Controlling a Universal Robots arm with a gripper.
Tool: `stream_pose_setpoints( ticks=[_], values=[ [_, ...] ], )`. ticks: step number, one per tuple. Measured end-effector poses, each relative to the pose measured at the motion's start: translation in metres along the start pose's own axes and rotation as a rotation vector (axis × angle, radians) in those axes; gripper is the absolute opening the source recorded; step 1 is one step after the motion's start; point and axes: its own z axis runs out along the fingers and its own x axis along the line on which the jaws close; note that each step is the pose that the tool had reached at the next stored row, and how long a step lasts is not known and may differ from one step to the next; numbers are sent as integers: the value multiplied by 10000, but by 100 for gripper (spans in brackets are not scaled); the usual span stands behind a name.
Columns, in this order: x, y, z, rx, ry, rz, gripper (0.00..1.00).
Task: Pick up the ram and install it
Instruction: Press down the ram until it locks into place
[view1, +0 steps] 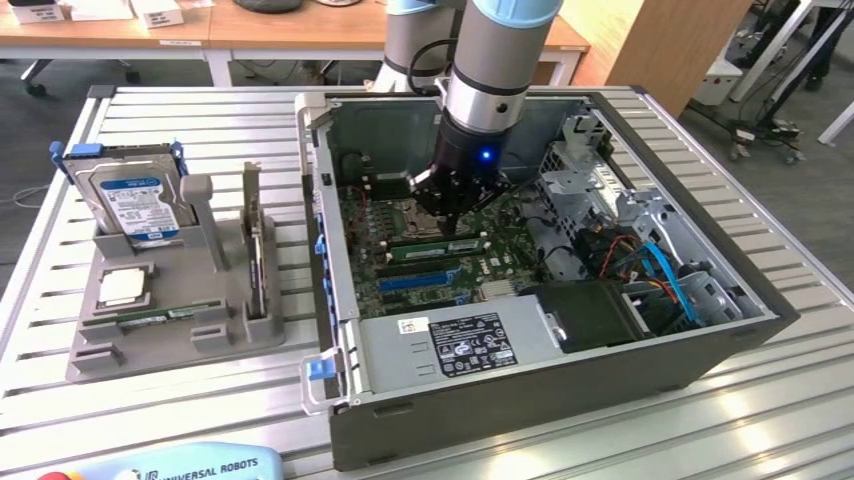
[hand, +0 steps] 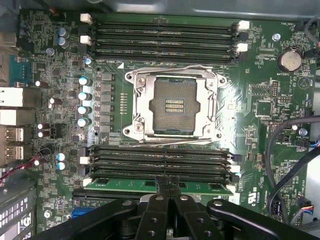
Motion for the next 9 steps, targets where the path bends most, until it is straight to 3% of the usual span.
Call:
stream_pose_setpoints(
  ticks=[9],
  values=[
    [0, 0, 0, 1, 1, -78, 10]
  ],
)
